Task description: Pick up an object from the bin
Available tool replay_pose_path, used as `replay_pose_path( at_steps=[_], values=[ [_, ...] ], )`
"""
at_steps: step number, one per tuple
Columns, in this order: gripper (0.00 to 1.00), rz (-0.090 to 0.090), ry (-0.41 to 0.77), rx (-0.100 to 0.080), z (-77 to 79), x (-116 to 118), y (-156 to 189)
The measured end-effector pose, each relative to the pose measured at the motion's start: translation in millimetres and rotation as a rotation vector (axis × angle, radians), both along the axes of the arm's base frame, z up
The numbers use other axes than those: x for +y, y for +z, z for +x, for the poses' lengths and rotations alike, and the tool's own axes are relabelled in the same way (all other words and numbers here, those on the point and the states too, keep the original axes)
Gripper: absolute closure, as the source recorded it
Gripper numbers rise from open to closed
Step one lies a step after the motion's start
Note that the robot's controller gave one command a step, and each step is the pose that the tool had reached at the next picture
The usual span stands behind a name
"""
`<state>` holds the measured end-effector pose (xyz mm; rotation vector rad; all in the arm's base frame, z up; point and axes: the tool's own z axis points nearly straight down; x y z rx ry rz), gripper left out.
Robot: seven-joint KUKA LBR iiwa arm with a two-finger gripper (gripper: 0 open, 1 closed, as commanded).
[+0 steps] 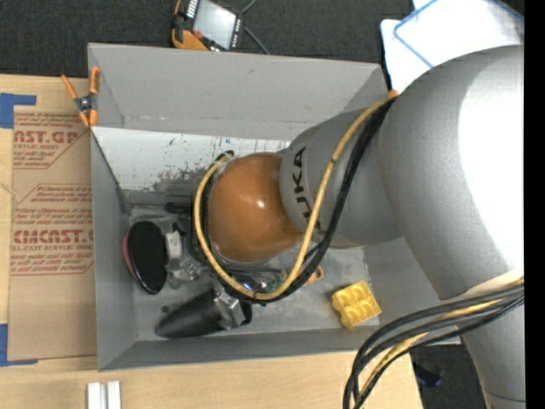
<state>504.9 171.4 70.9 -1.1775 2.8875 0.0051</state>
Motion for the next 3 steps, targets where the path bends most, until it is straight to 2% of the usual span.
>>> replay_pose_path(
  at_steps=[1, 2, 3],
  values=[
    [0.0, 0.0, -0.274, 0.012, 0.2, -42, 7],
    [0.0, 0.003, -0.085, 0.005, 9.1, -9, 2],
    [0.0, 0.003, -0.272, 0.008, -3.1, -48, 0]
  ],
)
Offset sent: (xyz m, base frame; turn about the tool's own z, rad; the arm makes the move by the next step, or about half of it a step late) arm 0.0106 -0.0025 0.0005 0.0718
